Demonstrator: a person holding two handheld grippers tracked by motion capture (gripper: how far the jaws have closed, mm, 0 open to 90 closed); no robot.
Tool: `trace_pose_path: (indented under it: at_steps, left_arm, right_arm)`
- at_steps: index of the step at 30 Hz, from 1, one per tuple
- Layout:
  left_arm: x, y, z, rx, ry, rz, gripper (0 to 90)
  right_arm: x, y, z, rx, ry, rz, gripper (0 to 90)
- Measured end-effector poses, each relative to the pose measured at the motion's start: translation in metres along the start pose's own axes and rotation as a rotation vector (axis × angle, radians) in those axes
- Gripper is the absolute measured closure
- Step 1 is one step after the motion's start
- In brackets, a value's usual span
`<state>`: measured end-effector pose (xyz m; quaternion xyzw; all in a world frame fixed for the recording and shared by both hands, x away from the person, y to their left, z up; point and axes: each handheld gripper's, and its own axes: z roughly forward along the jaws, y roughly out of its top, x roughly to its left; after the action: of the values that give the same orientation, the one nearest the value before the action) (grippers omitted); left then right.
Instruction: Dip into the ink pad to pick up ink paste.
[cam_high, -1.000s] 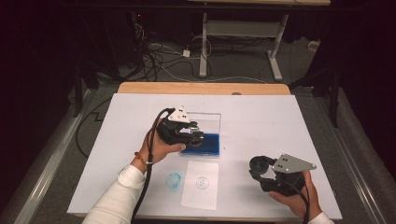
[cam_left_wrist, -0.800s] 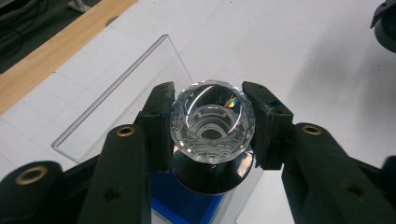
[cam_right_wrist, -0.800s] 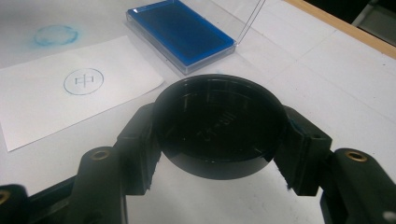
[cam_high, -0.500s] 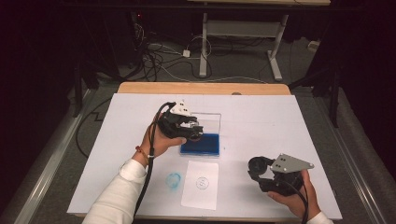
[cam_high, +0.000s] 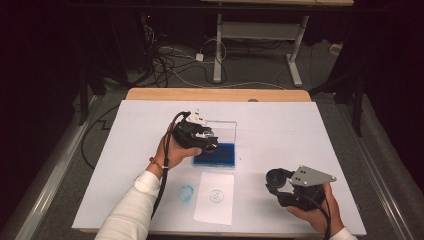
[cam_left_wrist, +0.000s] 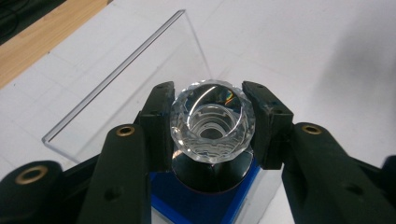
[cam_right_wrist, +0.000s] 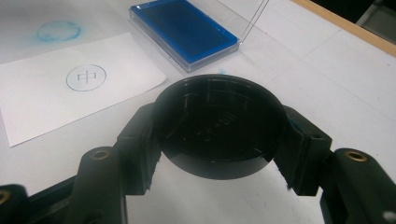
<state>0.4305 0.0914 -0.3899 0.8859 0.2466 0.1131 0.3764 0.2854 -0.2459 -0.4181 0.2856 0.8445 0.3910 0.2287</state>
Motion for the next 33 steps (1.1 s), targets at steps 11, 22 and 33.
trace_pose_path:
  at_steps: [11,22,33]
  left_arm:
    - [0.006,-0.020,0.013,0.027,0.003,-0.041,55.1]
    - [0.006,-0.030,0.021,0.038,-0.006,-0.053,55.1]
    - [0.006,-0.034,0.024,0.022,-0.015,-0.072,55.0]
  right_arm:
    - [0.000,-0.001,0.001,0.008,-0.002,0.001,38.7]
    - [0.001,-0.001,0.002,0.012,0.000,-0.001,38.6]
    - [0.000,-0.002,0.002,0.015,-0.002,-0.007,38.6]
